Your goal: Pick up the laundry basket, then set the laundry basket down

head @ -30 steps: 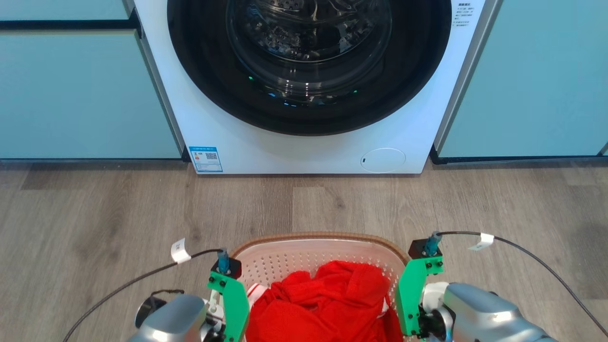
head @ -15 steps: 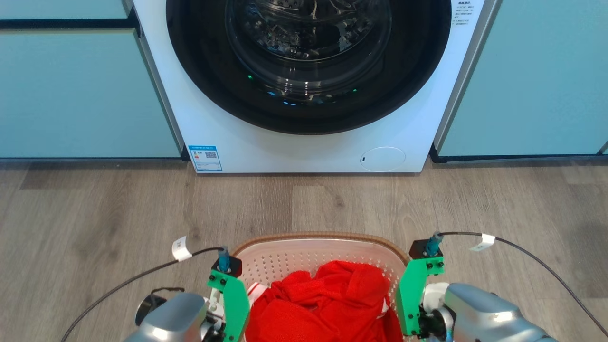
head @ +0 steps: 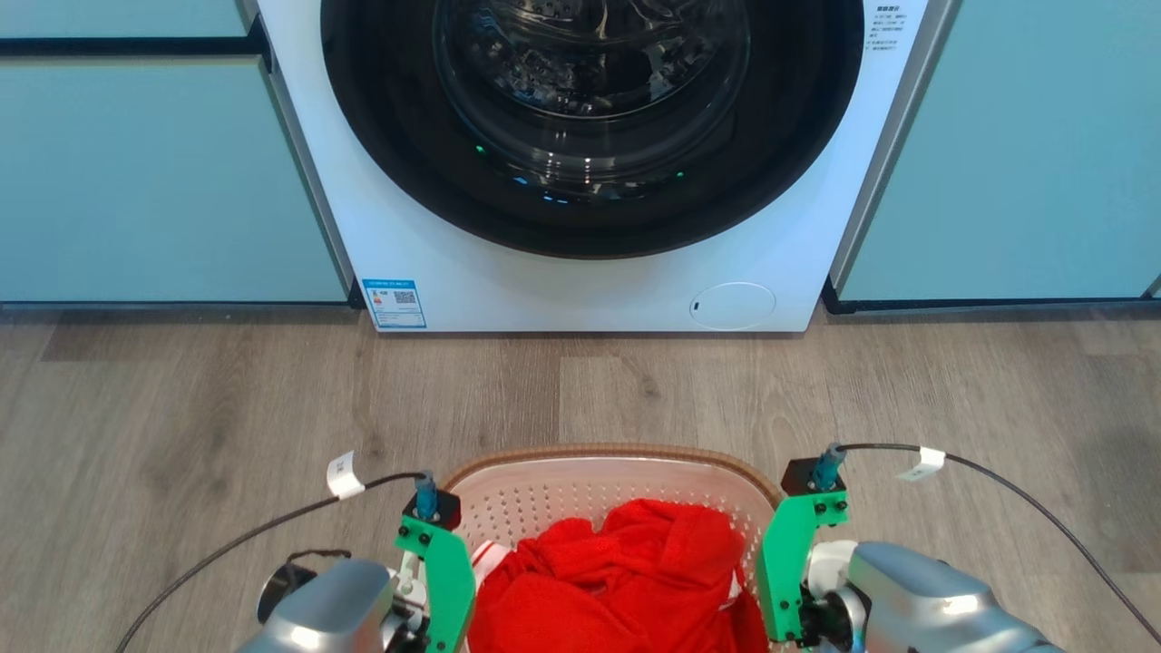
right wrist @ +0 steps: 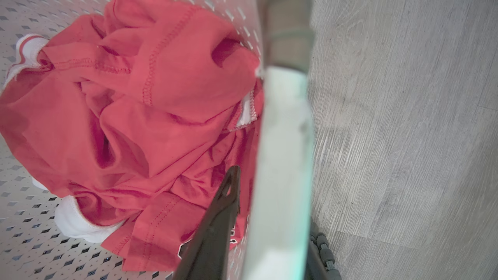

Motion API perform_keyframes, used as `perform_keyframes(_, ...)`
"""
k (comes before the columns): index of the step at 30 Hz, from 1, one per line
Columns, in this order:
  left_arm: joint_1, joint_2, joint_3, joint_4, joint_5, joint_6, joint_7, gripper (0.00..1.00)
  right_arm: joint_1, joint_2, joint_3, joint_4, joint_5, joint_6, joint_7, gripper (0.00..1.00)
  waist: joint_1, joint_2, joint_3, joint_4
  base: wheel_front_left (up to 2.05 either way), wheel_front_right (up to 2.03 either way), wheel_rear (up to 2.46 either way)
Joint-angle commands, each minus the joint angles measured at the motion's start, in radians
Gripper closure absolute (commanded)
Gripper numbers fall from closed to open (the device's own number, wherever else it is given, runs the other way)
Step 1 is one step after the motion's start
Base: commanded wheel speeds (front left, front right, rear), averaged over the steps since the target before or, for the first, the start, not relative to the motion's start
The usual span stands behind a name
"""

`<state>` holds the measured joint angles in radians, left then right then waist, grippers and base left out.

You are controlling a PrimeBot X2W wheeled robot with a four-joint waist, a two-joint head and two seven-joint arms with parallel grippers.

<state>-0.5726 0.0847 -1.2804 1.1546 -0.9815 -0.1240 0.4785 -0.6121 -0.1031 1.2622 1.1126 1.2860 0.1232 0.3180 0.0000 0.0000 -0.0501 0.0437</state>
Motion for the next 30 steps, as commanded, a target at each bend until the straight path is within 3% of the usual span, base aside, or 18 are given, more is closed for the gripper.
perform_keyframes(1, -0.066, 0.007, 0.002, -0.005, 0.006, -0.007, -0.005, 1.0, -0.063, 0.011, 0.01, -0.032, -0.002, 0.008, -0.011, 1.0, 0.0, 0.0, -0.001, 0.001, 0.0, 0.0, 0.0)
perform_keyframes(30, -0.064, 0.007, 0.0, -0.004, -0.003, -0.007, -0.002, 1.0, -0.063, 0.009, 0.016, -0.03, 0.008, 0.008, -0.008, 1.0, 0.0, 0.0, -0.006, 0.001, 0.0, 0.0, 0.0)
